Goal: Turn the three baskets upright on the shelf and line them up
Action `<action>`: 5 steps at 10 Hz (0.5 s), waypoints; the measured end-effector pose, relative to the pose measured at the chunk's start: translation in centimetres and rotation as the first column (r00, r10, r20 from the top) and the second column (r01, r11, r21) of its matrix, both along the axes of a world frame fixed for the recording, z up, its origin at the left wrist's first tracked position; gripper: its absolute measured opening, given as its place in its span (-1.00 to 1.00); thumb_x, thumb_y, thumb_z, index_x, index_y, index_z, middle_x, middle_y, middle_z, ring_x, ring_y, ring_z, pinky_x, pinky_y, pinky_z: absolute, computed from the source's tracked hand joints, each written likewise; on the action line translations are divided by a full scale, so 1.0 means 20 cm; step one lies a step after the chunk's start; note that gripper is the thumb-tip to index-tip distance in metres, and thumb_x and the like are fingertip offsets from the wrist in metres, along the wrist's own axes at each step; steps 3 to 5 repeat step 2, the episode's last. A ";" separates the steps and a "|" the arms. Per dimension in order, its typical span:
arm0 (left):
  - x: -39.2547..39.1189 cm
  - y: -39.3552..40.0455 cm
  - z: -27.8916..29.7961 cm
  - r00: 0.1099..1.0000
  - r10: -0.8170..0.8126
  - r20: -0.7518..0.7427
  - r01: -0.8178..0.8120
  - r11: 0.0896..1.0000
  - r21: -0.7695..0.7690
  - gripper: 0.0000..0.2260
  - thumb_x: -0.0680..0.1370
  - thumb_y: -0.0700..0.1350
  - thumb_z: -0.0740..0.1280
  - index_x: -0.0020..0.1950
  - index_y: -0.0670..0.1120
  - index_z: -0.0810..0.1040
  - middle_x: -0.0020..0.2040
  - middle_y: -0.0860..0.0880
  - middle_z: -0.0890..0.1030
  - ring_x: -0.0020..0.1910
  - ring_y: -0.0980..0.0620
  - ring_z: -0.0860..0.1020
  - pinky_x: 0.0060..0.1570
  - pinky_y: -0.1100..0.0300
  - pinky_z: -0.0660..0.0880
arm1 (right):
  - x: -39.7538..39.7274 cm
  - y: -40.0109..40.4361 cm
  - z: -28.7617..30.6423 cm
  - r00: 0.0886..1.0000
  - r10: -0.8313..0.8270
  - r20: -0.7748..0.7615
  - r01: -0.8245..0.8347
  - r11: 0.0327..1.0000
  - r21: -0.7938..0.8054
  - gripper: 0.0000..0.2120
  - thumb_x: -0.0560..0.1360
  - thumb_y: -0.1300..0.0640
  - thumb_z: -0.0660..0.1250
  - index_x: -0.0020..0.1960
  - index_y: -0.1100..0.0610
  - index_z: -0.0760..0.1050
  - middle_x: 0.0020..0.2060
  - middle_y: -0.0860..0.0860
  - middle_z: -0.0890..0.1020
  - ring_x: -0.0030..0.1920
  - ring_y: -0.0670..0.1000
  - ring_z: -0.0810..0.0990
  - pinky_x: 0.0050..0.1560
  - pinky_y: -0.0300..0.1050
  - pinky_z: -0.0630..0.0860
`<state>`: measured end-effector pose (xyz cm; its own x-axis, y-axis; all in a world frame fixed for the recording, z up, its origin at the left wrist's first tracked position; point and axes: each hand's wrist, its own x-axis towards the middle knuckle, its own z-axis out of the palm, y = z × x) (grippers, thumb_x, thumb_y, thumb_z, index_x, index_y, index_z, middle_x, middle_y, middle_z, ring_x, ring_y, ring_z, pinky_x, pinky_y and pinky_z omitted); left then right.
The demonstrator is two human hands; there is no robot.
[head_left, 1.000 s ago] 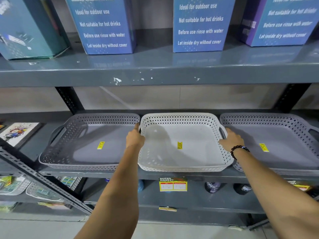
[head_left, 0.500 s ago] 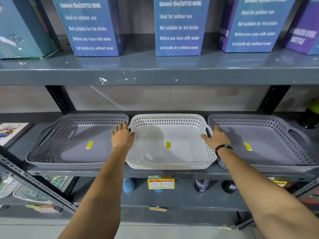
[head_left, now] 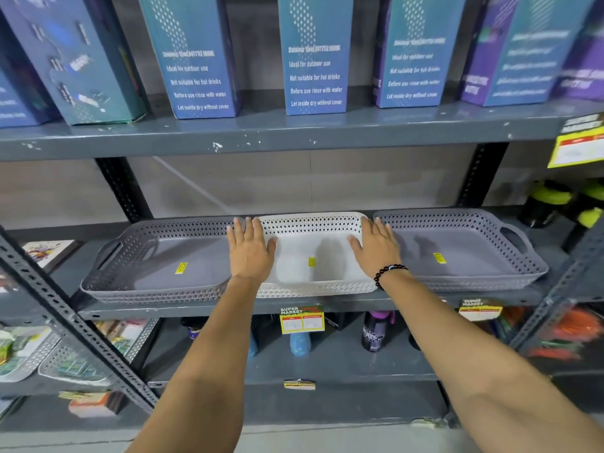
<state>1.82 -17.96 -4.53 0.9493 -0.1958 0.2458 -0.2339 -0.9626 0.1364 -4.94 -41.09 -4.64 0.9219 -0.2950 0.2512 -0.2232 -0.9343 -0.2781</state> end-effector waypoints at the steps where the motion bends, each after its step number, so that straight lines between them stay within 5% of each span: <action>1: -0.16 0.00 0.14 0.995 -0.043 0.087 0.044 0.999 -0.010 -0.41 0.64 0.13 -0.09 0.56 -0.19 -0.04 0.59 -0.17 0.03 0.57 -0.20 -0.11 0.53 -0.08 -0.20 | -0.12 0.11 0.15 0.991 0.028 0.127 -0.023 0.999 -0.042 -0.47 0.63 -0.03 0.01 0.49 0.24 0.12 0.49 0.18 0.24 0.54 0.14 0.06 0.56 0.09 -0.06; 2: -0.24 -0.03 0.25 0.974 -0.099 0.204 0.112 0.992 -0.053 -0.40 0.64 0.13 -0.08 0.56 -0.20 -0.03 0.59 -0.17 0.01 0.57 -0.21 -0.11 0.53 -0.09 -0.19 | -0.17 0.19 0.28 0.972 0.049 0.230 -0.029 0.995 -0.090 -0.49 0.64 -0.01 -0.02 0.50 0.24 0.12 0.50 0.16 0.23 0.55 0.14 0.05 0.56 0.09 -0.07; 5: -0.24 -0.03 0.25 0.974 -0.099 0.204 0.112 0.992 -0.053 -0.40 0.64 0.13 -0.08 0.56 -0.20 -0.03 0.59 -0.17 0.01 0.57 -0.21 -0.11 0.53 -0.09 -0.19 | -0.17 0.19 0.28 0.972 0.049 0.230 -0.029 0.995 -0.090 -0.49 0.64 -0.01 -0.02 0.50 0.24 0.12 0.50 0.16 0.23 0.55 0.14 0.05 0.56 0.09 -0.07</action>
